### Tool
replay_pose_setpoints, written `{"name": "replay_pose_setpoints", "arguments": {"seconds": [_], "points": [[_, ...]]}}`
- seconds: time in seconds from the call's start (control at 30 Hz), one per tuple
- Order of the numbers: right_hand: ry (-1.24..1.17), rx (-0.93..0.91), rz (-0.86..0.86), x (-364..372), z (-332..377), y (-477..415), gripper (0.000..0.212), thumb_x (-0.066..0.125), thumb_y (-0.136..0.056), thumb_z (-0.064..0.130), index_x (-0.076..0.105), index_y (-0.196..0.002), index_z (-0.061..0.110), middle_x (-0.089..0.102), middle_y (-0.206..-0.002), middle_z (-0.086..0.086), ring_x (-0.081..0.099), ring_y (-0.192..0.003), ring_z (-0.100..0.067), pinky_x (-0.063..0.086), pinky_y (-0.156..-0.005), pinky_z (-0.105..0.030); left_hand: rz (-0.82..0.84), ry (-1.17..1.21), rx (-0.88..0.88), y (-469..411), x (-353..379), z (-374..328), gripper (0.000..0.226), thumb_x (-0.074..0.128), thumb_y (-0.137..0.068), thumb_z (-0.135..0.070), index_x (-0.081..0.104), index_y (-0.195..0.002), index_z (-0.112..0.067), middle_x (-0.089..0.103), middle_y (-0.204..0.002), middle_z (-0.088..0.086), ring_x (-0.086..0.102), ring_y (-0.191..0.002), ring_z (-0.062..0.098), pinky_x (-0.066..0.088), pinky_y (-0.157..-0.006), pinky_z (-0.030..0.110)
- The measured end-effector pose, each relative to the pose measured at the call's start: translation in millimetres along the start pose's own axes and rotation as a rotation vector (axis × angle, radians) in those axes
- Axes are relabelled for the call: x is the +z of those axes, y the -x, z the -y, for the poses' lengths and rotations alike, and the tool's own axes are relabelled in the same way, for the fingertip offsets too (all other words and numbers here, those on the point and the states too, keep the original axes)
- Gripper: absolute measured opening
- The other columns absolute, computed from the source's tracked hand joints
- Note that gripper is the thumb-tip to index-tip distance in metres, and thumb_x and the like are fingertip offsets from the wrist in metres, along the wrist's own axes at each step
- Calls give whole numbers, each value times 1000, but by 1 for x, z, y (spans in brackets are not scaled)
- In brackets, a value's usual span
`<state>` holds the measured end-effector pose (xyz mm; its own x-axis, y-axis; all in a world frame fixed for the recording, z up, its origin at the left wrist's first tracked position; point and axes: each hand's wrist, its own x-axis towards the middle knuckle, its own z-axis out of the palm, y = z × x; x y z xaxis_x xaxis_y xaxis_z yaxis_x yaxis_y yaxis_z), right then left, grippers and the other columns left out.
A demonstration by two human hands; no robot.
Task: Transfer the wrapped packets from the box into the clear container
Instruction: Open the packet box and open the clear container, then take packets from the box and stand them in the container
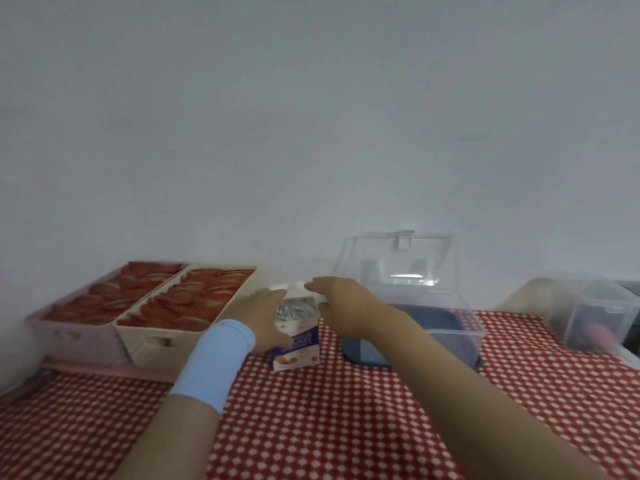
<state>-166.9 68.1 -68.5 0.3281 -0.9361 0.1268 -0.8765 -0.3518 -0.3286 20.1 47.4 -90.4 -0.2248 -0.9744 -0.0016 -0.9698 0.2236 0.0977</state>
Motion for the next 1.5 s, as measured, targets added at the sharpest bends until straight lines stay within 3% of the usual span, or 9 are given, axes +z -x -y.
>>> {"name": "replay_pose_setpoints", "arguments": {"seconds": [0.17, 0.33, 0.43, 0.57, 0.77, 1.03, 1.2, 1.43, 1.5], "points": [[40, 56, 8, 9, 3, -7, 32, 45, -103, 12, 61, -130, 12, 63, -130, -10, 59, -114, -27, 52, -97, -42, -88, 147, 67, -6, 4, 6, 89, 77, -78, -41, 28, -152, -33, 39, -154, -8, 41, -137, 15, 34, -113, 32], [42, 89, -62, 7, 0, -14, 26, 53, -100, 19, 72, -116, 9, 69, -117, -8, 65, -104, -25, 55, -93, -40, 25, 282, 93, -16, -8, 1, 92, 79, -77, -42, 29, -152, -31, 39, -154, -5, 41, -137, 17, 35, -113, 32], [128, 81, -67, 13, 7, -24, 22, 61, -97, 22, 76, -112, 17, 62, -111, -3, 63, -100, -23, 54, -89, -36, -8, 355, 61, -22, -12, 5, 71, 68, -85, -50, 41, -147, -29, 46, -150, -3, 45, -135, 18, 36, -113, 39], [312, 133, -93, 19, 12, -38, 16, 63, -95, 23, 74, -103, 14, 63, -102, -5, 64, -89, -22, 57, -83, -37, -214, 468, 137, -23, -7, 7, 33, 55, -95, -28, 62, -128, -32, 56, -135, -12, 51, -123, 10, 39, -108, 31], [361, 222, -106, 22, 9, -46, 14, 64, -94, 27, 68, -97, 14, 61, -86, 0, 63, -81, -18, 49, -70, -29, -218, 420, 166, -32, 2, 8, 34, 58, -90, -10, 72, -114, -30, 66, -118, -10, 61, -106, 10, 47, -99, 27], [279, 182, -95, 23, 2, -38, 19, 60, -94, 31, 73, -95, 18, 62, -86, 2, 63, -78, -17, 56, -74, -33, -216, 415, 212, -33, -1, 5, 33, 62, -89, -12, 71, -117, -26, 67, -119, -8, 60, -108, 10, 42, -93, 20], [88, 93, -220, 13, -6, -30, 21, 52, -101, 31, 70, -106, 21, 59, -108, 2, 62, -91, -17, 56, -84, -37, -251, 466, 218, -33, 2, 3, 23, 63, -93, -32, 71, -115, -30, 68, -109, -15, 57, -93, -1, 35, -78, 8], [-208, 128, -234, 15, -9, -28, 23, 60, -96, 27, 68, -118, 25, 68, -95, 10, 65, -86, -8, 58, -81, -30, -283, 549, 109, -30, 3, -6, 7, 69, -89, -31, 69, -95, -31, 68, -90, -14, 61, -83, 0, 45, -69, 13], [-247, 126, -236, 12, -10, -29, 21, 61, -95, 27, 74, -110, 23, 72, -94, 8, 67, -82, -8, 59, -78, -29, -283, 562, 102, -30, 3, -5, 6, 70, -88, -30, 69, -95, -31, 69, -90, -13, 62, -84, 2, 46, -70, 14]]}}
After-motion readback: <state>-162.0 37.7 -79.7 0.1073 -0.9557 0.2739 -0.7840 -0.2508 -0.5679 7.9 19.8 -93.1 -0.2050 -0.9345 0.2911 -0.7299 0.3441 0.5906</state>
